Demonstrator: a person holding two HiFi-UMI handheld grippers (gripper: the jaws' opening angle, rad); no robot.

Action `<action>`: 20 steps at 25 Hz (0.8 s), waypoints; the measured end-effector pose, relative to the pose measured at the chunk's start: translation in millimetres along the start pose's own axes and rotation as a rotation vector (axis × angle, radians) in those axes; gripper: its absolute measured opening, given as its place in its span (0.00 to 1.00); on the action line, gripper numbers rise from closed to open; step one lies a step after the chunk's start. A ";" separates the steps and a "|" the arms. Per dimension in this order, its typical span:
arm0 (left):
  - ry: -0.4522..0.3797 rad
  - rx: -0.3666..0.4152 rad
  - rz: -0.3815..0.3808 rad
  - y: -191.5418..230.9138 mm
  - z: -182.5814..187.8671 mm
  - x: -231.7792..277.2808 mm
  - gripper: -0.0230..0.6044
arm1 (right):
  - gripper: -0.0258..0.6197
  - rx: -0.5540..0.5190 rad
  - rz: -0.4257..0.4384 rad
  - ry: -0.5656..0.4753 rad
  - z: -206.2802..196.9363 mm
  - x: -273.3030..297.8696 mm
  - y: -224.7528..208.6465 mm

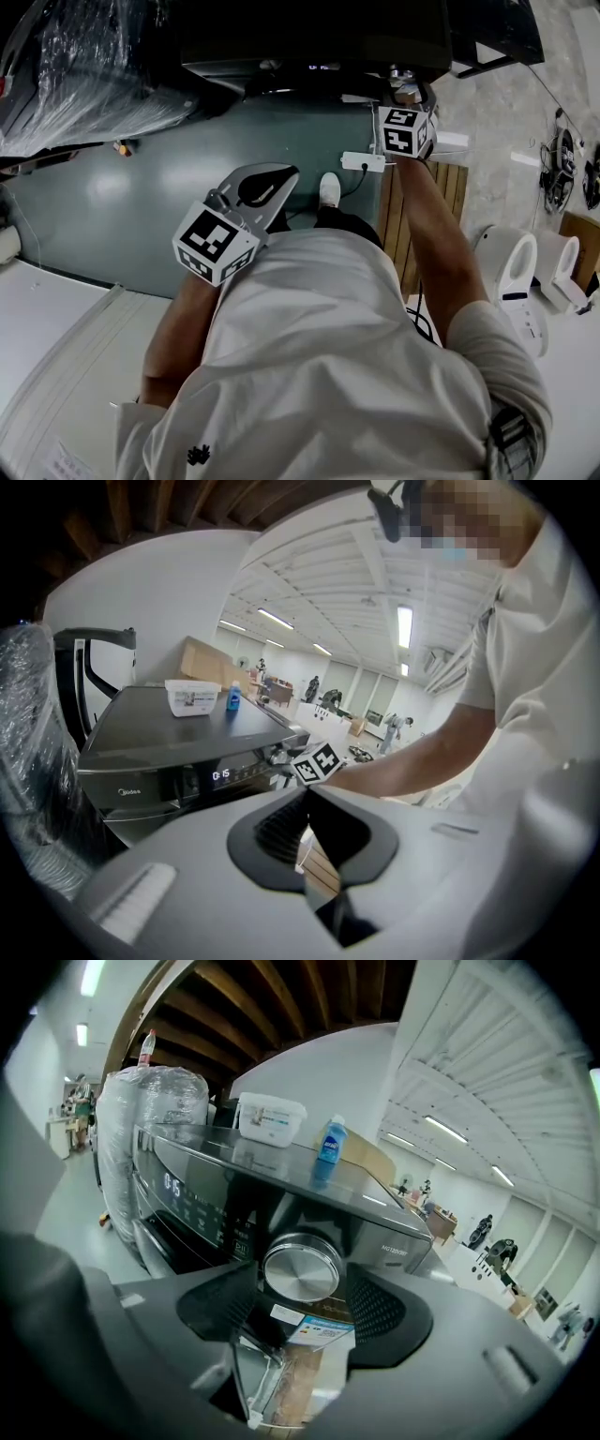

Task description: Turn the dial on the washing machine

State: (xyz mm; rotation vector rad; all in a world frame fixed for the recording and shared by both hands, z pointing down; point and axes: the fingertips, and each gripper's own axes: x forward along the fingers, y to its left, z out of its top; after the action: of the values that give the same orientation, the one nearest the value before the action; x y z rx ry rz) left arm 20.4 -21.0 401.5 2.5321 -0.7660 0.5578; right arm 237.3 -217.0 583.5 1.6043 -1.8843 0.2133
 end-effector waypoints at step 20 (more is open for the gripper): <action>-0.002 -0.003 0.000 -0.7 0.2 -2.0 0.13 | 0.45 0.490 0.074 -0.008 2.2 -0.5 -12.7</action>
State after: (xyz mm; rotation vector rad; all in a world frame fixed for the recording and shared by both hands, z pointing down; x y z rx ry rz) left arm 19.3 -19.8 400.2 2.5305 -0.7668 0.5540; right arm 248.4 -220.7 578.0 1.8433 -2.0006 0.7501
